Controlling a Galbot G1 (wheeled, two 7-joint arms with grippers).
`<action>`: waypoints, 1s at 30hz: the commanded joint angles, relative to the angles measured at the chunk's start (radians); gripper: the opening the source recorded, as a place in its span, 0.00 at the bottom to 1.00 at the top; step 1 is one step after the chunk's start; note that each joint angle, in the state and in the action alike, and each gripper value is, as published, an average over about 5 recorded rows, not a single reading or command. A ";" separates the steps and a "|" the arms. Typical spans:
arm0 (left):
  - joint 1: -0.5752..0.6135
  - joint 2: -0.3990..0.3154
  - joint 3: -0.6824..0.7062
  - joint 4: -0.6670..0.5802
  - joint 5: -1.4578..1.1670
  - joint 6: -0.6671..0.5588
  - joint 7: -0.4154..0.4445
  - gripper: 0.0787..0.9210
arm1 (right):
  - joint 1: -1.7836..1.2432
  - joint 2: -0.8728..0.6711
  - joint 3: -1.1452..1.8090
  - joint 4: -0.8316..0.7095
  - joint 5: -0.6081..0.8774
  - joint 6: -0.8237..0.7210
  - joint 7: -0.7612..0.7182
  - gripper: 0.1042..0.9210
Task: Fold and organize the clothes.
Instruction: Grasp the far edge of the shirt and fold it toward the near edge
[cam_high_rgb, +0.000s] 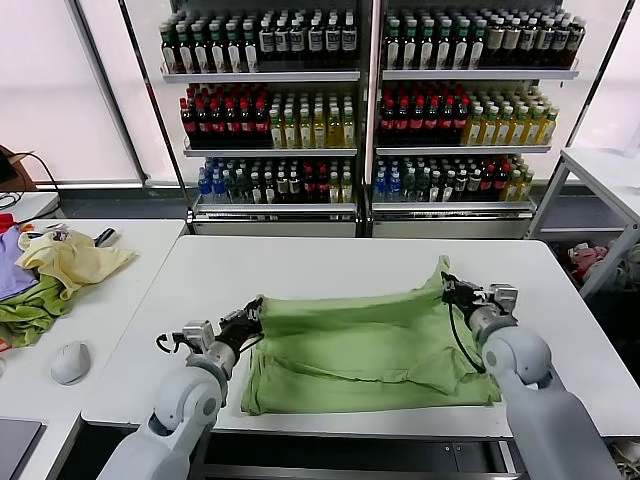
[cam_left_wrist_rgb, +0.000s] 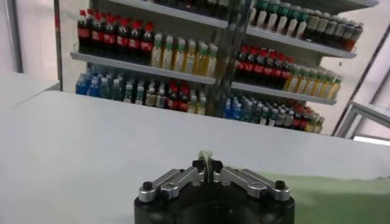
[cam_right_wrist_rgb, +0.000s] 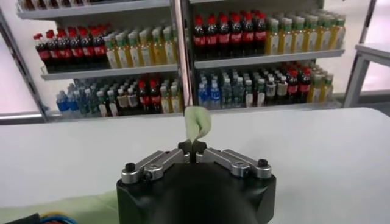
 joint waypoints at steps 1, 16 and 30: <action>0.143 0.010 -0.012 -0.111 0.025 -0.003 0.009 0.04 | -0.251 0.001 0.141 0.201 -0.011 0.000 0.004 0.02; 0.156 -0.017 0.020 -0.039 0.263 -0.003 0.027 0.23 | -0.321 0.087 0.112 0.183 -0.159 -0.012 0.022 0.19; 0.299 -0.195 0.012 -0.064 0.510 0.004 -0.110 0.74 | -0.409 0.094 0.147 0.282 -0.167 0.023 0.015 0.69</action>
